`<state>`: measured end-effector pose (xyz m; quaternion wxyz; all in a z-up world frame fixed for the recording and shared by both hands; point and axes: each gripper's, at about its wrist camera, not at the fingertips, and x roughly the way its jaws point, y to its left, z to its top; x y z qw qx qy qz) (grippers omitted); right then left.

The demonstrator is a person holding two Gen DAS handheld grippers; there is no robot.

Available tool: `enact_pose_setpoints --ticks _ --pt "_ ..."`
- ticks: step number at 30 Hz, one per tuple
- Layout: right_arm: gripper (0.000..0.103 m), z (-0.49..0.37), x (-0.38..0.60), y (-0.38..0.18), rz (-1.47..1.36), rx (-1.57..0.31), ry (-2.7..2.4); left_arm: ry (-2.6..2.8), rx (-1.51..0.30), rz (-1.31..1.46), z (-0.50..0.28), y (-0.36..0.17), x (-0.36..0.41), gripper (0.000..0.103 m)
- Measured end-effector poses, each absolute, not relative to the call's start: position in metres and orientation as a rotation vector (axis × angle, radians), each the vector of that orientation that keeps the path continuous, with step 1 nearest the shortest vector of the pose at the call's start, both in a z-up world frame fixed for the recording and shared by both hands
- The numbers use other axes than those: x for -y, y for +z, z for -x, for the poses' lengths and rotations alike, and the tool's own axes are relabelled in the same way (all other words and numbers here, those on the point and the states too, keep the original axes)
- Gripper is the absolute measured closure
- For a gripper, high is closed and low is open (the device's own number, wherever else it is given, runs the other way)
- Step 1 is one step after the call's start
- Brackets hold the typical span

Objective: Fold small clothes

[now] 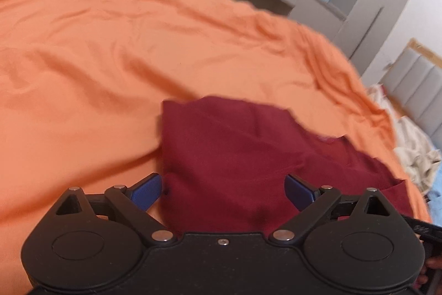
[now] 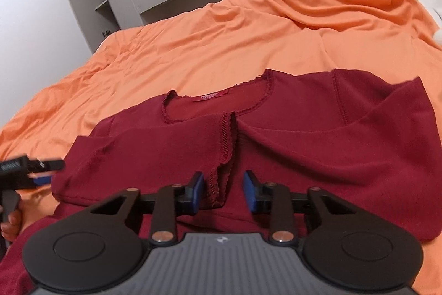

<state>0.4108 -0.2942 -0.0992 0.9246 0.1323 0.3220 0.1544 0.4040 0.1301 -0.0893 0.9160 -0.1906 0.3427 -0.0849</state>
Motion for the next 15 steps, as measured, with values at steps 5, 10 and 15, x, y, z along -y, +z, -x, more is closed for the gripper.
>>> enact_pose_setpoints --ticks 5,10,15 --pt "0.074 -0.411 0.294 -0.101 -0.267 -0.661 0.313 -0.174 -0.768 0.45 -0.414 -0.101 -0.136 0.02" --pt "0.084 -0.41 0.291 -0.099 -0.249 -0.654 0.316 -0.121 -0.84 0.418 -0.417 -0.101 -0.131 0.055" --pt "0.096 -0.407 0.28 -0.092 -0.184 -0.671 0.314 -0.104 -0.832 0.435 -0.414 -0.09 -0.127 0.084"
